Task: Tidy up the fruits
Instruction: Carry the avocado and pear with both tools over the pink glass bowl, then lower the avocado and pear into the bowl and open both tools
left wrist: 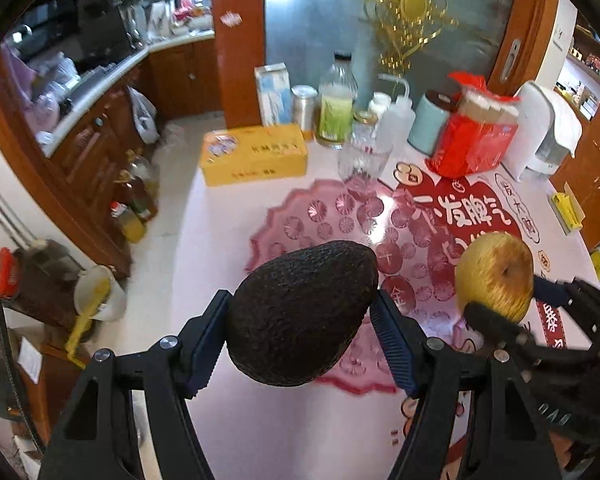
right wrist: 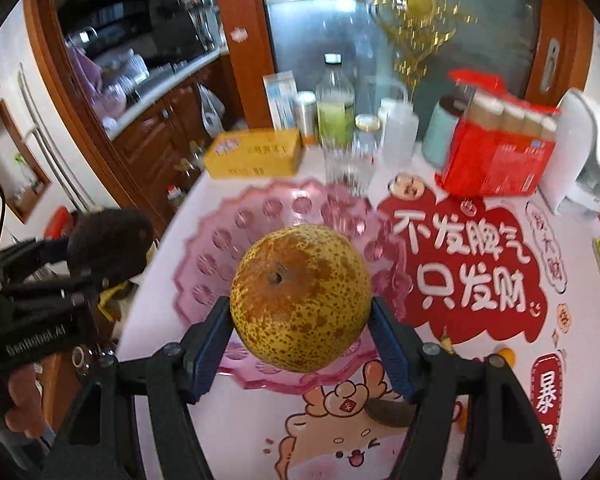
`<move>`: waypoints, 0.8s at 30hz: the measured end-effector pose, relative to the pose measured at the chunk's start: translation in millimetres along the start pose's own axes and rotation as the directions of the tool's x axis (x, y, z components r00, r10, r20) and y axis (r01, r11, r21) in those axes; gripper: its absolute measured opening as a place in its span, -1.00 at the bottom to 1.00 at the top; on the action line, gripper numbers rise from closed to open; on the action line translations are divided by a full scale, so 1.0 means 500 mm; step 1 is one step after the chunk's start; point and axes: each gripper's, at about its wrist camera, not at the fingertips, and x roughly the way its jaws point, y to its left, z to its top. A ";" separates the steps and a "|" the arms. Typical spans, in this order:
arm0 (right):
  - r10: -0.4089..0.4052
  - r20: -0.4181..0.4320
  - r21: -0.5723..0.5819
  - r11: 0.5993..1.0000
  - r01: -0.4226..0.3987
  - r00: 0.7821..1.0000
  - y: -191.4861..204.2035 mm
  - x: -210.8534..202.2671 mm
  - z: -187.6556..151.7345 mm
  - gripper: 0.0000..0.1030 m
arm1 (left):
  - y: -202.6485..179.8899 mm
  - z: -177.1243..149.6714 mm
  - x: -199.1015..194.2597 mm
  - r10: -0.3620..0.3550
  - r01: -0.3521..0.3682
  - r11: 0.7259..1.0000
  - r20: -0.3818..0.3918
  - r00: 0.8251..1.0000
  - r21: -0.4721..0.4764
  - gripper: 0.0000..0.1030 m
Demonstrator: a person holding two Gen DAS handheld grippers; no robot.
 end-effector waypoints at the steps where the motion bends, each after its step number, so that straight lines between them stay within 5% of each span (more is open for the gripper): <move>1: -0.005 -0.010 0.001 1.000 0.005 1.000 -0.002 0.019 -0.003 0.33 | -0.005 0.001 0.029 -0.005 0.005 1.000 -0.009 1.000 0.004 0.34; 12: -0.027 -0.112 -0.058 0.998 0.021 0.993 -0.006 0.220 -0.046 0.34 | -0.072 -0.016 0.276 -0.018 0.026 0.998 -0.121 0.993 0.063 0.34; 24: -0.057 -0.232 -0.109 0.994 0.032 0.971 -0.007 0.240 -0.090 0.35 | -0.092 -0.076 0.282 -0.030 0.045 0.996 -0.175 0.984 0.081 0.34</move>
